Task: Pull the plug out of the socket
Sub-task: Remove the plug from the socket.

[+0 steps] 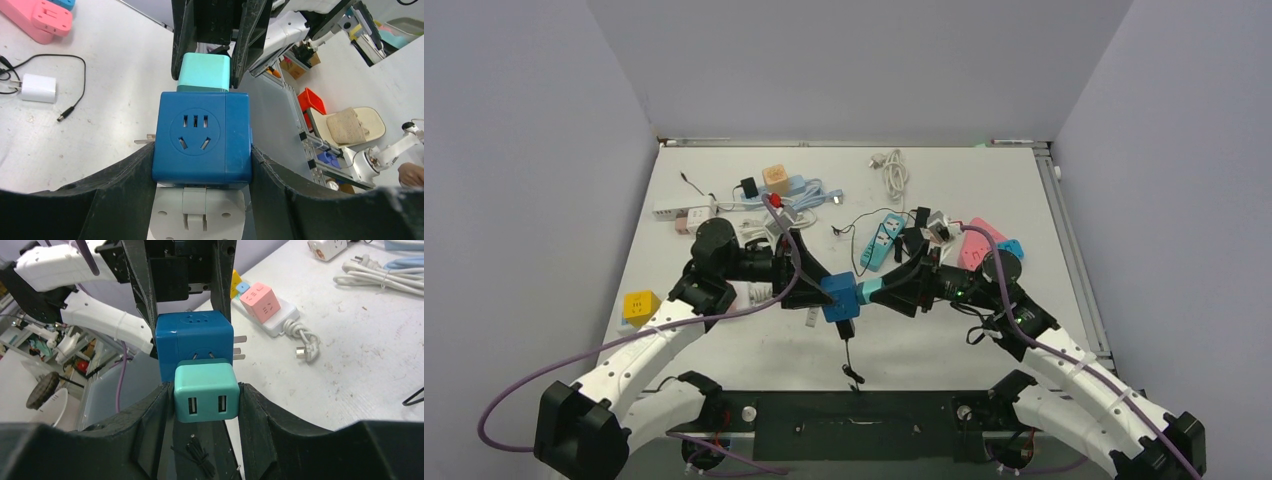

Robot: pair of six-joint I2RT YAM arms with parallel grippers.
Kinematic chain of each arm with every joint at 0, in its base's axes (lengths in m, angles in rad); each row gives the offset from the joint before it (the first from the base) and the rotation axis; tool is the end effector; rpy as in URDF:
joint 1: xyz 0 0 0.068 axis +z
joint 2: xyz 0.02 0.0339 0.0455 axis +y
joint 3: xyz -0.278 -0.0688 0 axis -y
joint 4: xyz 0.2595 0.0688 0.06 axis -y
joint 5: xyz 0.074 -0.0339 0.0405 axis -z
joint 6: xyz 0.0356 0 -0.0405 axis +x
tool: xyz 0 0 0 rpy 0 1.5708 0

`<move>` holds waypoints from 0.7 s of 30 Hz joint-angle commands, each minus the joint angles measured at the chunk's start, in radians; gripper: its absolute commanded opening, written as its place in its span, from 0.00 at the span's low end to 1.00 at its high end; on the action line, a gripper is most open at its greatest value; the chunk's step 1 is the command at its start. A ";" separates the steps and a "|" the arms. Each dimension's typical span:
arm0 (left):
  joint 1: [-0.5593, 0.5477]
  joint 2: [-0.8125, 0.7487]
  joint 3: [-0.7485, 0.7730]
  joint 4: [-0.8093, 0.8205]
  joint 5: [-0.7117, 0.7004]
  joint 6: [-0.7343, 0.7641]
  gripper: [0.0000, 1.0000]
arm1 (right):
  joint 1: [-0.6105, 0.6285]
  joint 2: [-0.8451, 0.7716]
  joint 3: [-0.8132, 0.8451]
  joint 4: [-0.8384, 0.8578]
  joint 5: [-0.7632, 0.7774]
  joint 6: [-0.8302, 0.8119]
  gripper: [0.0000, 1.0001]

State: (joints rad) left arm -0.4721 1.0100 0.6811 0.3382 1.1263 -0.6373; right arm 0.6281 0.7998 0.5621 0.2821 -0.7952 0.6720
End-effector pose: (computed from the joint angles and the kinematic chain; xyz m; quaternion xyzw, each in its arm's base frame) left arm 0.1870 -0.1316 0.3227 0.3288 0.6244 -0.6358 0.3127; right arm 0.1400 0.1331 0.3145 -0.2658 0.6433 0.6163 0.3684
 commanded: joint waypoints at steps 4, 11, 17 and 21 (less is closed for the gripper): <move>-0.054 0.034 0.091 -0.101 -0.101 0.122 0.00 | 0.030 0.049 0.130 -0.248 -0.093 -0.184 0.05; -0.033 0.000 0.074 -0.092 -0.158 0.118 0.00 | 0.029 0.029 0.098 -0.161 -0.040 -0.134 0.05; 0.043 -0.012 0.035 0.038 -0.177 0.013 0.00 | 0.024 0.003 0.019 0.007 0.017 -0.023 0.05; 0.077 -0.030 0.015 0.084 -0.196 -0.025 0.00 | 0.023 -0.004 -0.038 0.124 0.029 0.061 0.05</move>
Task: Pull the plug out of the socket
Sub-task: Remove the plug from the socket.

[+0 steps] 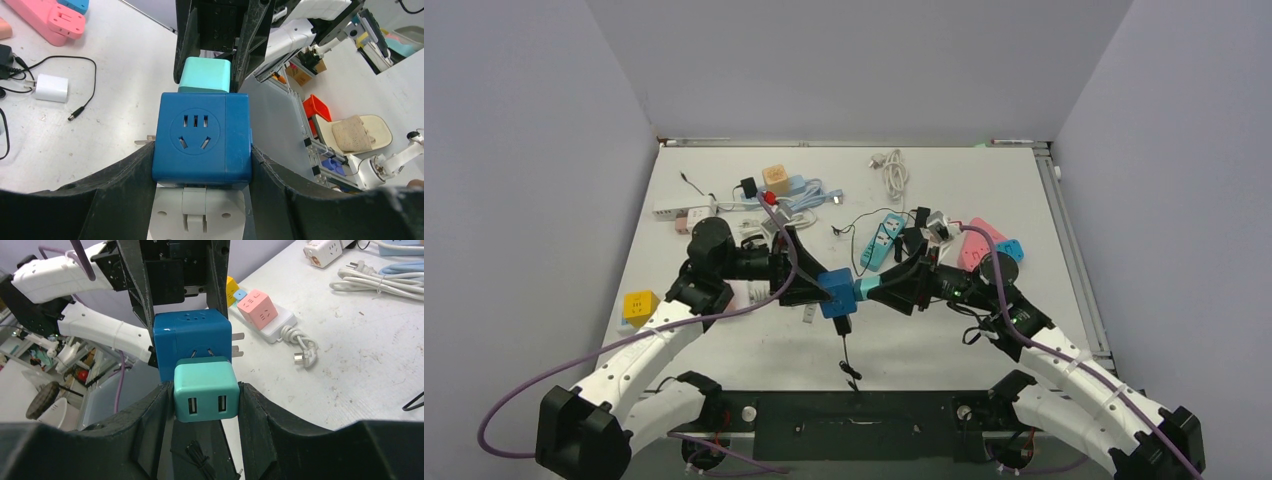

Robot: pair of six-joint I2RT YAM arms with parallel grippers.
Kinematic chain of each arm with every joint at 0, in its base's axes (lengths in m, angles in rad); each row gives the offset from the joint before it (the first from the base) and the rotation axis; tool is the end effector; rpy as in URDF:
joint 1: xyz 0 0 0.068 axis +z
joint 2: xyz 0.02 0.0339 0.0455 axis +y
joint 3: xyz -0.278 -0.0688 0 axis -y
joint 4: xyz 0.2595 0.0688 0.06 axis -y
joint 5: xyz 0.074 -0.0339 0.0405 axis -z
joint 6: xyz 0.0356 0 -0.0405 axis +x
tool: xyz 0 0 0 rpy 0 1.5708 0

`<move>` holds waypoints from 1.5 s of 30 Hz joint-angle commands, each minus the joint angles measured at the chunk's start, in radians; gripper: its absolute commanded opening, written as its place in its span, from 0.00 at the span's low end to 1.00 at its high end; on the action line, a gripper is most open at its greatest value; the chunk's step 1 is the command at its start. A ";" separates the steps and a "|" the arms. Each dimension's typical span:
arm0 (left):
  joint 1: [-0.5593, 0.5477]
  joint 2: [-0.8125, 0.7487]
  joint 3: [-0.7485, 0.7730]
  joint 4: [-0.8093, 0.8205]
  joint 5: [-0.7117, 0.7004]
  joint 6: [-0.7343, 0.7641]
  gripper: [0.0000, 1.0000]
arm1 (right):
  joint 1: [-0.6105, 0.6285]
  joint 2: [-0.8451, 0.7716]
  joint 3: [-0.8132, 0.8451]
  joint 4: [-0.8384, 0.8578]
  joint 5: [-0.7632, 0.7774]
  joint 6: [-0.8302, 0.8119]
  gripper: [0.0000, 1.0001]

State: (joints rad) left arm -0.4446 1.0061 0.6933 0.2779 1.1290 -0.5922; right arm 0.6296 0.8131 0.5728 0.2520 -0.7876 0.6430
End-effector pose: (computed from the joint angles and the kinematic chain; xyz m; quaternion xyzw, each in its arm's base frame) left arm 0.1900 -0.1262 0.3225 0.3258 0.6335 -0.6251 0.3191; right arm 0.1423 0.1348 0.3131 -0.2685 0.6510 0.6072 0.3680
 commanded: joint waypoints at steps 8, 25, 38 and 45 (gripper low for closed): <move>0.105 -0.045 -0.026 0.230 -0.215 -0.141 0.00 | 0.025 -0.026 -0.149 0.319 0.078 0.203 0.05; 0.154 -0.044 -0.046 0.287 -0.226 -0.190 0.00 | 0.079 -0.047 -0.252 0.419 0.204 0.264 0.05; 0.112 -0.017 0.013 0.143 -0.153 -0.076 0.00 | 0.079 -0.011 -0.066 0.169 0.032 0.089 0.05; 0.049 0.006 0.058 0.023 -0.106 0.026 0.00 | 0.079 0.030 0.063 -0.066 -0.042 -0.058 0.05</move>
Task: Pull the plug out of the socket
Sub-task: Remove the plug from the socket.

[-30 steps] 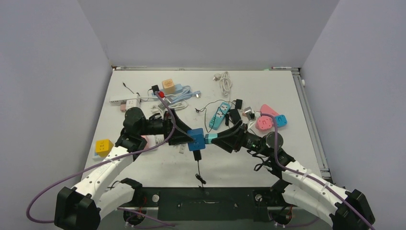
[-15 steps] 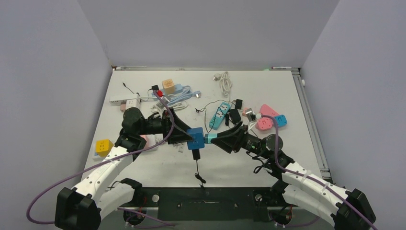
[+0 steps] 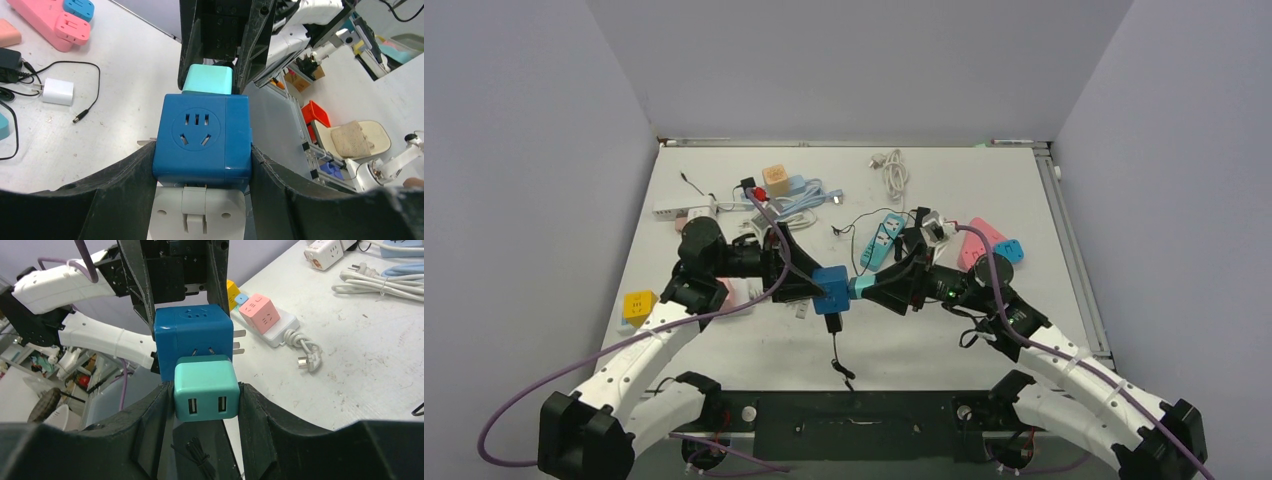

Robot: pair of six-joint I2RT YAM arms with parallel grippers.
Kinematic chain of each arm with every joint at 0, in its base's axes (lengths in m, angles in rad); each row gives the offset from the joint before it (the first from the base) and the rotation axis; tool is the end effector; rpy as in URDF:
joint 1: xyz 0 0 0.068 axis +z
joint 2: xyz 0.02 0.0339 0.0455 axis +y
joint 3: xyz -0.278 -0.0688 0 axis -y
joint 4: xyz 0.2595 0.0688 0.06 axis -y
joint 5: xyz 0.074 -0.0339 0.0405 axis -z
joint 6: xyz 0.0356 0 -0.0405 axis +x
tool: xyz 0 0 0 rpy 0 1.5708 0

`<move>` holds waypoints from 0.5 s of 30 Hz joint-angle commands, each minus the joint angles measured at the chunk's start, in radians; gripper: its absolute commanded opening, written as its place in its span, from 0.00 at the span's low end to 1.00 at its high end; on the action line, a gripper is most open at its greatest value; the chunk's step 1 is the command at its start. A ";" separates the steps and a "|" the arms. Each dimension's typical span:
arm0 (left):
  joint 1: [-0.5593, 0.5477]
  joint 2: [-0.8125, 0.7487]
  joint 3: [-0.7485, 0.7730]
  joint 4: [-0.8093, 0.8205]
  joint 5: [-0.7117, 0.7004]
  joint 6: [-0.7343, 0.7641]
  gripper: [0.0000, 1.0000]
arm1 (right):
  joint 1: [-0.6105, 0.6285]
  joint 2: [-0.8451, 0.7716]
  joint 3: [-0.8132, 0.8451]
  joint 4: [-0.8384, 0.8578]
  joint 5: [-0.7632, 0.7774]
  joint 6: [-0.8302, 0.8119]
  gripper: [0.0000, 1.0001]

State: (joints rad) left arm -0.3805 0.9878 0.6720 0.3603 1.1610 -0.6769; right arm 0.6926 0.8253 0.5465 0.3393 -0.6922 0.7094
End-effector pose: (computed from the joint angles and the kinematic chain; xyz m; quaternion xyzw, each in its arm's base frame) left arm 0.1925 -0.1122 0.3259 0.3067 0.6302 -0.6321 0.3306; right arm 0.1384 0.1443 0.3102 -0.2416 0.6468 0.6195 0.3735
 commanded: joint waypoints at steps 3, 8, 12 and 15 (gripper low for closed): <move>-0.040 0.033 0.103 -0.136 -0.130 0.168 0.00 | 0.016 0.039 0.134 -0.237 -0.157 -0.178 0.05; -0.066 0.048 0.132 -0.238 -0.133 0.238 0.00 | 0.017 0.072 0.183 -0.314 -0.171 -0.238 0.05; -0.080 0.063 0.153 -0.302 -0.136 0.285 0.00 | 0.015 0.088 0.191 -0.307 -0.167 -0.246 0.05; -0.080 0.055 0.153 -0.309 -0.161 0.294 0.00 | 0.015 0.084 0.180 -0.277 -0.141 -0.232 0.05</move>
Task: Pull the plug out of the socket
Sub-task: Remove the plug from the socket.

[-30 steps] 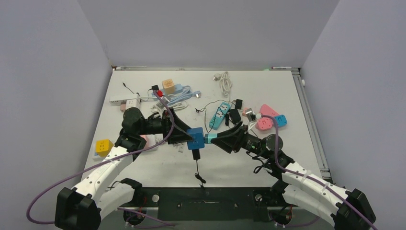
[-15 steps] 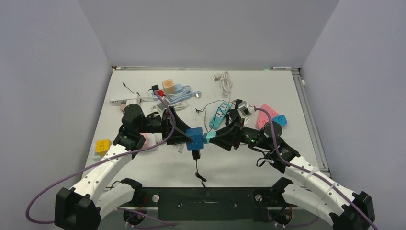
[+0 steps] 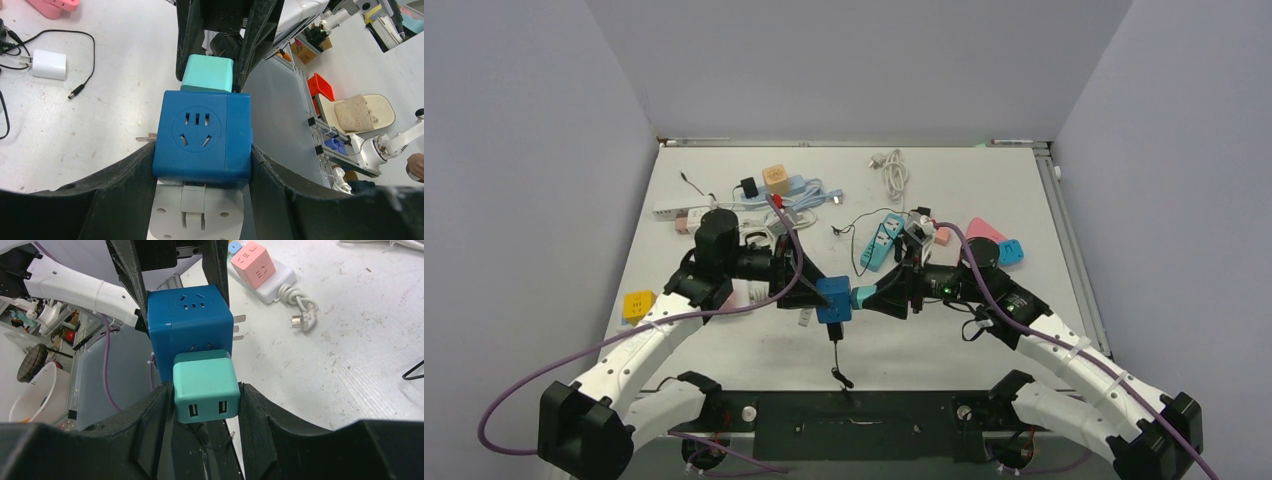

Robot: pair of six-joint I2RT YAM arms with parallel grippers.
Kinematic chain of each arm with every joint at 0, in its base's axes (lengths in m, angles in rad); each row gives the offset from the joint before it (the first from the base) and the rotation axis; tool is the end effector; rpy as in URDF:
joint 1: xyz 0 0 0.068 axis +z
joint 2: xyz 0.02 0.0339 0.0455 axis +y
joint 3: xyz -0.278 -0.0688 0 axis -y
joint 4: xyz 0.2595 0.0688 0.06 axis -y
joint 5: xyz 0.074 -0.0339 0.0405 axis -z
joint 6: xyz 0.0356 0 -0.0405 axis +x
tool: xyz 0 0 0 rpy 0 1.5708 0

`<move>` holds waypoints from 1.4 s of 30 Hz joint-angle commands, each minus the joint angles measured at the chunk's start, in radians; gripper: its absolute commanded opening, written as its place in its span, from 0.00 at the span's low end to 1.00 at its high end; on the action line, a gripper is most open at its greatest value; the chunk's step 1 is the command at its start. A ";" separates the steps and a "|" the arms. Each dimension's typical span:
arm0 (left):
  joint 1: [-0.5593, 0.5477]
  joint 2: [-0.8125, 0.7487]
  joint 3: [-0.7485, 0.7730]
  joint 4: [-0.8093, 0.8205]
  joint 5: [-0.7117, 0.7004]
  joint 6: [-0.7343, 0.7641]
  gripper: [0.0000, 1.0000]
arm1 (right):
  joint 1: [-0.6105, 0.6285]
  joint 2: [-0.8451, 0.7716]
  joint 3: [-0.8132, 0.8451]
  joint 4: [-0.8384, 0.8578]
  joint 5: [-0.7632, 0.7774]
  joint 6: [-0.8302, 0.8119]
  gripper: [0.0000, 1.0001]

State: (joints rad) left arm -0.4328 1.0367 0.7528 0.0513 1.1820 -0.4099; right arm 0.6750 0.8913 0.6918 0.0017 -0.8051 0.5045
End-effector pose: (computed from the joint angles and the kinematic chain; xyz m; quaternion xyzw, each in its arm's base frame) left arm 0.1946 -0.1262 0.3175 0.3531 0.6473 -0.6095 0.2913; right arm 0.1466 0.1502 0.3177 -0.3080 0.6879 0.5762 0.3161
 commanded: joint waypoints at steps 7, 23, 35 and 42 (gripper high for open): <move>0.019 -0.032 0.040 0.071 -0.233 -0.030 0.00 | 0.017 -0.034 -0.042 0.176 0.040 0.052 0.05; 0.145 -0.092 -0.020 0.243 -0.277 -0.166 0.00 | 0.001 -0.090 -0.304 0.598 0.098 0.355 0.05; 0.176 -0.099 -0.030 0.279 -0.278 -0.195 0.00 | 0.003 -0.081 -0.359 0.657 0.120 0.389 0.05; 0.169 -0.083 -0.027 0.281 -0.251 -0.193 0.00 | 0.000 -0.071 -0.313 0.595 0.100 0.343 0.05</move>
State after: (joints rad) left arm -0.2558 0.9592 0.7013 0.2428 0.9455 -0.6098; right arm 0.6746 0.8242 0.3325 0.5846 -0.6735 0.8764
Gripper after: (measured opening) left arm 0.562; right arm 0.443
